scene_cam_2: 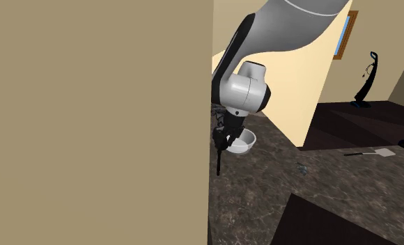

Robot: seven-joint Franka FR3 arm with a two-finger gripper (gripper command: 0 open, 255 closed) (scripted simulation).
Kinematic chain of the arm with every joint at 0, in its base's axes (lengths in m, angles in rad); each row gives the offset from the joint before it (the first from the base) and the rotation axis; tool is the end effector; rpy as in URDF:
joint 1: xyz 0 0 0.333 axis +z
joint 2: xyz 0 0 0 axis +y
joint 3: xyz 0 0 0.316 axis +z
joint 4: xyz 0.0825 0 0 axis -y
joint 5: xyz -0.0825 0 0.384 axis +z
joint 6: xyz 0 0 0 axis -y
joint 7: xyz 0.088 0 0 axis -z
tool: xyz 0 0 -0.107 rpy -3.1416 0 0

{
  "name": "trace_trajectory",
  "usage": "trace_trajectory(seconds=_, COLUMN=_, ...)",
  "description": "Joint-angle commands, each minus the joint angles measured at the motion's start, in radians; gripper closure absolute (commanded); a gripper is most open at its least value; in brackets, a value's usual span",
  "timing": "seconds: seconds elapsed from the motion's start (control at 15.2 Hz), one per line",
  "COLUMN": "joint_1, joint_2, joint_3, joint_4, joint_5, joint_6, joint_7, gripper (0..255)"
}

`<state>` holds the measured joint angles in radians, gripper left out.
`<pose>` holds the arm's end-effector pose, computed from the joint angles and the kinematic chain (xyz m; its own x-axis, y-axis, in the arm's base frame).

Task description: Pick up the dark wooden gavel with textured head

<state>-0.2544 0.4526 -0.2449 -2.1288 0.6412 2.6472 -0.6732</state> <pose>0.5005 -0.2911 0.2051 0.9188 -0.3522 0.1781 -0.3259 -0.9316 -0.1611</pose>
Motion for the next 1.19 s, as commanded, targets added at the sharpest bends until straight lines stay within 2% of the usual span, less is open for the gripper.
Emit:
trace_trajectory(seconds=0.0, joint_1=-0.001, joint_2=0.002, joint_3=0.001, joint_4=0.000, joint_5=0.001, joint_6=0.001, joint_7=-0.001, gripper=255)
trace_trajectory(seconds=0.53, joint_1=-0.001, joint_2=0.002, joint_3=0.001, joint_4=0.001, joint_5=0.001, joint_6=0.001, joint_7=-0.001, gripper=255)
trace_trajectory(seconds=1.12, joint_1=0.038, joint_2=-0.099, joint_3=-0.054, joint_4=-0.014, joint_5=-0.089, joint_6=-0.076, joint_7=0.079, gripper=255)
